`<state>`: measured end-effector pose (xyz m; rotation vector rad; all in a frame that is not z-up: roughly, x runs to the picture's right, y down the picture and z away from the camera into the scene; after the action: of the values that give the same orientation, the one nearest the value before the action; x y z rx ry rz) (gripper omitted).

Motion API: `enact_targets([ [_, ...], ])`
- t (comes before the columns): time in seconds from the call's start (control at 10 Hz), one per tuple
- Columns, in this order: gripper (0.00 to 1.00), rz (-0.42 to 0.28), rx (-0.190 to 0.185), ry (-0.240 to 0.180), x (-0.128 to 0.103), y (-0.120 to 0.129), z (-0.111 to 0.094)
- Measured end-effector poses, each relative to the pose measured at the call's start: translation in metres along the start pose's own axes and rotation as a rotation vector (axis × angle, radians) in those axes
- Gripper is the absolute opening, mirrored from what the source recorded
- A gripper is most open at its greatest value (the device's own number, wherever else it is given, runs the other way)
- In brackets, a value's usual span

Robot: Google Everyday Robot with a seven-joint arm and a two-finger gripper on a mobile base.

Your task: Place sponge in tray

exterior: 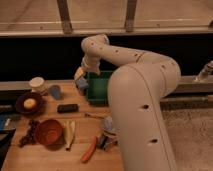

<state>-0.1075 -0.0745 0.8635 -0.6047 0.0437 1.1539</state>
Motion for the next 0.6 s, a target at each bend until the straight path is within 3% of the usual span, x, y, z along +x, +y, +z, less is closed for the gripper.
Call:
enact_targets([
  [0.3, 0.8, 0.012, -0.014, -0.026, 0.005, -0.005, 0.006],
  [0.5, 0.8, 0.003, -0.048, -0.033, 0.005, -0.009, 0.02],
  [0.6, 0.8, -0.011, -0.087, -0.034, 0.002, -0.006, 0.034],
])
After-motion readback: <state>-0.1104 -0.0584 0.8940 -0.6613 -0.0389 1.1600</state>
